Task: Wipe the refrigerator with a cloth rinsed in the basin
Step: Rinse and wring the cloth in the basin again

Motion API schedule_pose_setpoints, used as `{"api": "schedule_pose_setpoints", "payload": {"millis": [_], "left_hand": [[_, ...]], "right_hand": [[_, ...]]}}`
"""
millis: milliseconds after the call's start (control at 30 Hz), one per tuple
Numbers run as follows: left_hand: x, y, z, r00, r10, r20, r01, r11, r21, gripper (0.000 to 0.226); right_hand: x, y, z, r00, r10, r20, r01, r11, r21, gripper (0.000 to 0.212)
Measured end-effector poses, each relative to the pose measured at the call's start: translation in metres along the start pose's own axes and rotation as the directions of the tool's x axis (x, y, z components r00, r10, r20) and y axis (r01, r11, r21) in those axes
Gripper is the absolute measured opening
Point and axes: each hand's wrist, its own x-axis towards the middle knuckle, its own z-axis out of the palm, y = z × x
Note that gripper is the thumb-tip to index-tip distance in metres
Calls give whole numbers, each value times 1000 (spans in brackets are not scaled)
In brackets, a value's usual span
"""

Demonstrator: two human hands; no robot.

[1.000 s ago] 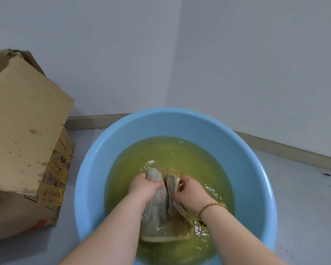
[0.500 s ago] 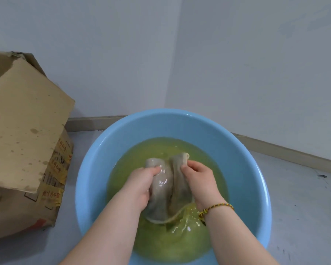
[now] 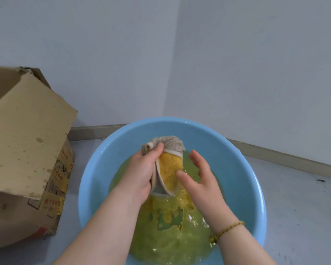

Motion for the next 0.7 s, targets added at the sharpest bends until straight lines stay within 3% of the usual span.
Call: {"api": "schedule_pose_setpoints", "payload": {"millis": [33, 100, 133, 233, 333, 367, 433, 500, 567, 700], "left_hand": [[-1, 1, 2, 999, 4, 45, -4, 1000, -13, 17], [-5, -1, 7, 997, 30, 70, -28, 999, -23, 20], [-6, -3, 10, 998, 52, 45, -52, 999, 4, 21], [-4, -13, 13, 995, 104, -5, -101, 974, 203, 61], [-1, -15, 13, 980, 187, -62, -158, 936, 315, 50], [0, -15, 13, 965, 247, -86, -198, 905, 376, 45], [2, -15, 11, 937, 337, -92, -260, 848, 462, 33], [4, -17, 8, 958, 284, -48, -253, 910, 328, 18], [2, -16, 9, 984, 172, 39, -175, 982, 75, 9], [1, -13, 9, 988, 64, 137, -43, 988, -151, 27]], "right_hand": [[2, -1, -3, 991, 55, 118, -65, 995, 78, 62], [1, -5, 2, 970, 70, 235, -97, 990, 105, 55], [0, -3, 10, 972, 74, 221, -92, 993, 70, 47], [-2, 2, 35, 1000, -20, 15, 23, 978, -207, 39], [-5, 2, 45, 974, -227, 17, 205, 841, -501, 51], [-7, 3, 46, 974, -222, 38, 211, 840, -500, 50], [-11, 2, 46, 994, -100, 44, 109, 941, -321, 43], [-13, 5, 45, 999, 30, 13, -29, 998, -56, 47], [-11, 13, 47, 997, 52, -58, -50, 998, 33, 53], [-4, 14, 42, 993, 104, -51, -97, 989, 114, 56]]}}
